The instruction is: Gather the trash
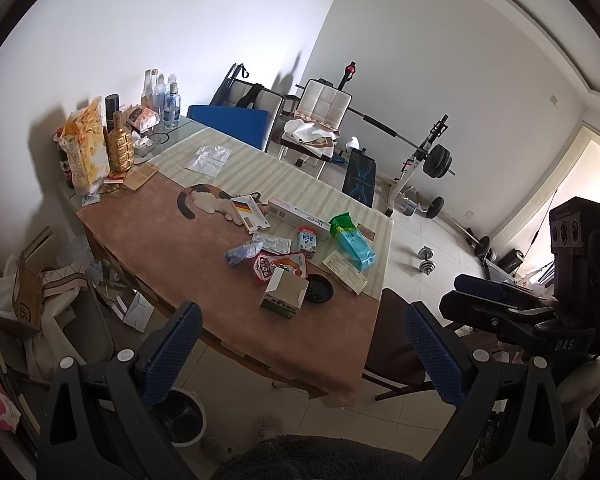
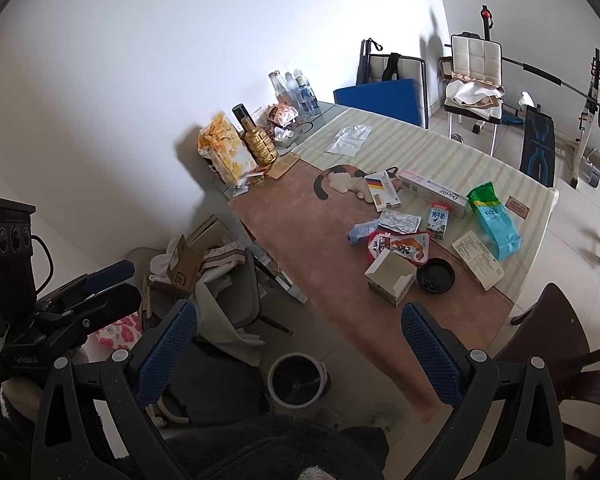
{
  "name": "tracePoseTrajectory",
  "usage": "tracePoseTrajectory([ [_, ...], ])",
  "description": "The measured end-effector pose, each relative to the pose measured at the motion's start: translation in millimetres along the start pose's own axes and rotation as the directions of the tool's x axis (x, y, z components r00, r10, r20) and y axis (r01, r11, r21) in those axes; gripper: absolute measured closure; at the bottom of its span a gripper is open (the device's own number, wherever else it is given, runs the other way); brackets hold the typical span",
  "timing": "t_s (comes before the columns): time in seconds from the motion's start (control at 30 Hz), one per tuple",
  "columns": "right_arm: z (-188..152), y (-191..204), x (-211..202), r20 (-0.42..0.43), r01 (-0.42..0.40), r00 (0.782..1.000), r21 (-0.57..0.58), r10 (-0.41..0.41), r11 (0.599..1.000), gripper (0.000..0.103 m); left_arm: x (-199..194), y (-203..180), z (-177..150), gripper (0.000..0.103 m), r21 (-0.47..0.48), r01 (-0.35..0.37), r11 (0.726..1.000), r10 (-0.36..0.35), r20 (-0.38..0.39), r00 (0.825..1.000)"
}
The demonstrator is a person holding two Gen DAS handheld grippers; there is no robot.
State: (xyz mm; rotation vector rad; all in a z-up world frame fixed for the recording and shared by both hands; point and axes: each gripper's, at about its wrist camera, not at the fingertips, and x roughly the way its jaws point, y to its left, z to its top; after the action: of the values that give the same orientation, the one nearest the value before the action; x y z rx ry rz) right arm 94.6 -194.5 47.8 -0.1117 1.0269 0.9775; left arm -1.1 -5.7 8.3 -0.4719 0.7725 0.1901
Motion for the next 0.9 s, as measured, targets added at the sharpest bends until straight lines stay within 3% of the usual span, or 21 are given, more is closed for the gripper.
tracePoseTrajectory([
  [0.6, -0.2, -1.2, -1.6, 0.004, -0.003, 1.0, 0.006, 0.003, 1.0, 0.0, 5.9, -26.6, -4.1, 0.0, 0.005, 0.003, 1.0, -0.003, -0.009, 1.0],
  [0.73, -4.5, -9.1, -6.0, 0.032, 0.039, 0.999, 0.061, -0.041, 0.997, 0.0, 20.6, -10.1, -5.8, 0.0, 0.046, -0.157, 0.987, 0.157, 0.006, 0.988],
  [0.9, -8.5, -45.7, 13.7, 0.022, 0.193, 0.979, 0.198, -0.201, 0.961, 0.0, 90.6, -3.1, -9.3, 0.0, 0.098, -0.342, 0.934, 0.348, -0.049, 0.936],
])
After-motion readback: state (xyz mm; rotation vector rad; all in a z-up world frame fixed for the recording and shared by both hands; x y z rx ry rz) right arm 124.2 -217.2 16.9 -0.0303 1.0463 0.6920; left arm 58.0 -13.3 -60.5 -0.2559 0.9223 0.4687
